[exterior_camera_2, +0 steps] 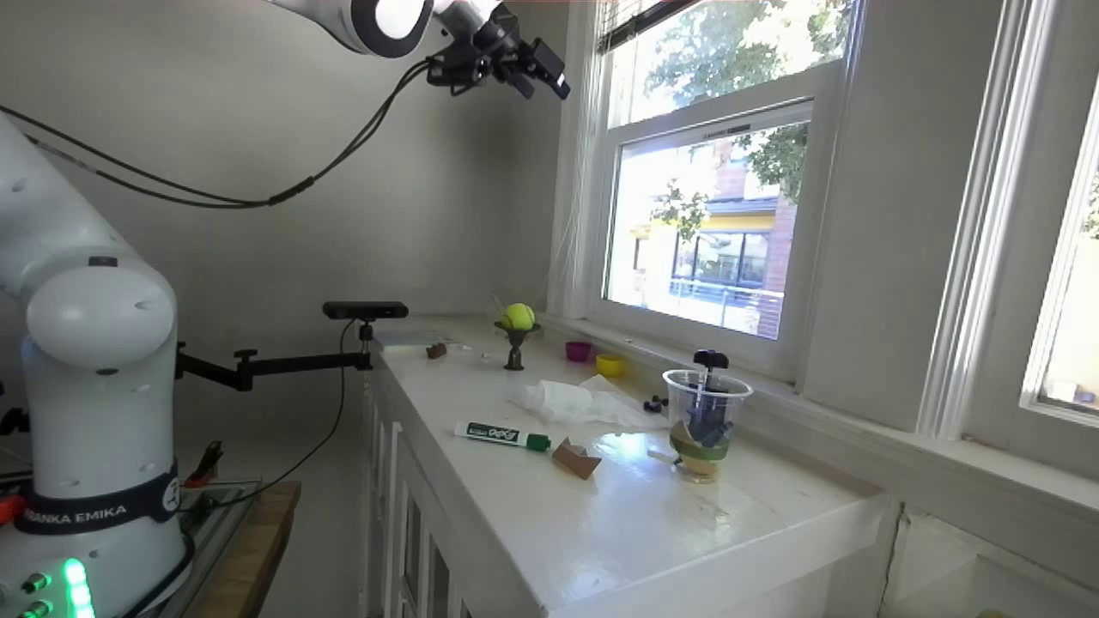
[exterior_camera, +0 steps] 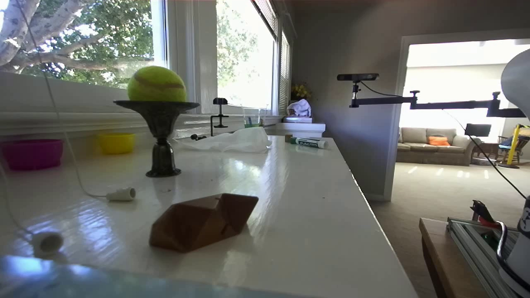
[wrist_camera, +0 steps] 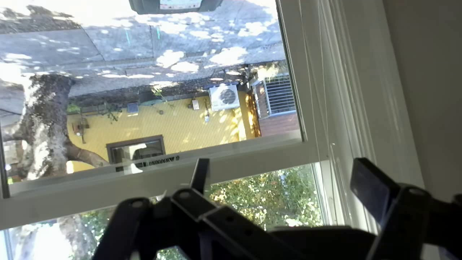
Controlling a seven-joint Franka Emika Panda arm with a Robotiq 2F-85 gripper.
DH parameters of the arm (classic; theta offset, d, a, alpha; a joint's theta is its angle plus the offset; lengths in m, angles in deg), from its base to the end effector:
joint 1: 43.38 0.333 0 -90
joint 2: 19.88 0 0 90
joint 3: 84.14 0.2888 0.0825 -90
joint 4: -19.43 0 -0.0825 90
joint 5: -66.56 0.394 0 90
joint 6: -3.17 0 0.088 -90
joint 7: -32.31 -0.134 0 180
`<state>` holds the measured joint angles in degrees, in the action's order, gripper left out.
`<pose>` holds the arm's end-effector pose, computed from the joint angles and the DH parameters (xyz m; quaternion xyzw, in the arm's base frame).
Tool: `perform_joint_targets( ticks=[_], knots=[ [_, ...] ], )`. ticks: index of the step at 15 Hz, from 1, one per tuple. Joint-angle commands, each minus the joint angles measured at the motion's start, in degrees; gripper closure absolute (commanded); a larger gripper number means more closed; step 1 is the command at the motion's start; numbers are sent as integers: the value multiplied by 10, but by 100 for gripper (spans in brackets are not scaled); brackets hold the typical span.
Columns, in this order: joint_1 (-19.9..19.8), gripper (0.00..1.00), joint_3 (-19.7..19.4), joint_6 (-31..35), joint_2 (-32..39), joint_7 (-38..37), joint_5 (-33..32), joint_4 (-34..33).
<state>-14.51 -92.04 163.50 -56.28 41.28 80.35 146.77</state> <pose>0.4299 0.1340 0.7205 -0.8077 -0.1308 -0.5406 0.1957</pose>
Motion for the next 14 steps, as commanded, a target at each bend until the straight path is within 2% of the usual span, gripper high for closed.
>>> perform_joint_targets(
  ticks=[1, 2, 3, 6, 11, 14],
  knots=[
    [33, 0, -25, 0, 25, 48, 43, -63],
    [50, 0, -38, -1, 24, 60, 59, -70],
    [10, 0, -8, -3, 11, 36, 38, -39],
    [27, 0, -23, -3, 15, 49, 49, -54],
    [29, 0, -23, -3, 17, 49, 50, -54],
    [60, 0, -58, 4, 23, 106, 56, -46]
  ],
)
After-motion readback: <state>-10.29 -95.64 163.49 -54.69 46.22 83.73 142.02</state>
